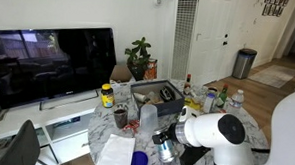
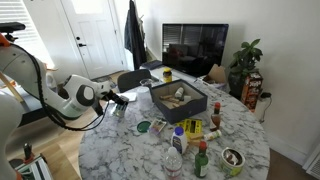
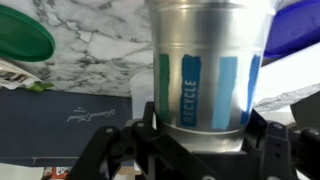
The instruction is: Turn the silver cup over and turn the plastic cup over and then put it on the silver cup
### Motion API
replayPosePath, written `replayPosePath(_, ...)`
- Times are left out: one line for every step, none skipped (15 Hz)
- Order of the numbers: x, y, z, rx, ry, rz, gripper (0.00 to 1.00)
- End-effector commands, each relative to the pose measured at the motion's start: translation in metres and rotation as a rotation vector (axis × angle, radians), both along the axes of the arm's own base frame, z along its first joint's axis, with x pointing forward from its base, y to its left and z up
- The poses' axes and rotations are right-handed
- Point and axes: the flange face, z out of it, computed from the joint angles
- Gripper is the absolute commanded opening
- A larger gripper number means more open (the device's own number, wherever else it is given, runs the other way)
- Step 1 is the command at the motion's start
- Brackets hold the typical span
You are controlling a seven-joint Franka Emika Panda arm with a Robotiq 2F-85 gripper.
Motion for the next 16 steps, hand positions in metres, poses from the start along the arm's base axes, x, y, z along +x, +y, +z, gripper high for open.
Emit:
replayPosePath(-0.004,-0.002,-0.018,-0.012,-0.075,0.104,0.57)
replayPosePath(-0.006,-0.002,-0.019,-0.008,-0.102,0.125,0.57)
replayPosePath(-0.009,-0.003,-0.020,0.003,-0.125,0.148,0.57)
replayPosePath(-0.011,-0.003,-0.021,0.013,-0.153,0.167,0.57)
replayPosePath(-0.014,-0.003,-0.021,0.027,-0.175,0.189,0.57)
replayPosePath(-0.017,-0.003,-0.022,0.031,-0.182,0.222,0.57)
replayPosePath(-0.020,-0.005,-0.025,0.027,-0.193,0.250,0.57)
replayPosePath(-0.022,-0.007,-0.026,0.018,-0.195,0.276,0.57)
replayPosePath(-0.023,-0.010,-0.028,0.011,-0.203,0.296,0.57)
replayPosePath(-0.023,-0.013,-0.028,0.006,-0.213,0.310,0.57)
replayPosePath(-0.023,-0.015,-0.026,0.003,-0.222,0.318,0.95)
replayPosePath(-0.024,-0.016,-0.026,0.003,-0.225,0.331,0.97)
replayPosePath(-0.024,-0.019,-0.024,-0.006,-0.222,0.343,1.00)
replayPosePath(-0.025,-0.020,-0.022,-0.009,-0.213,0.358,1.00)
replayPosePath(-0.025,-0.021,-0.020,-0.014,-0.206,0.375,1.00)
replayPosePath(-0.027,-0.023,-0.017,-0.019,-0.191,0.394,1.00)
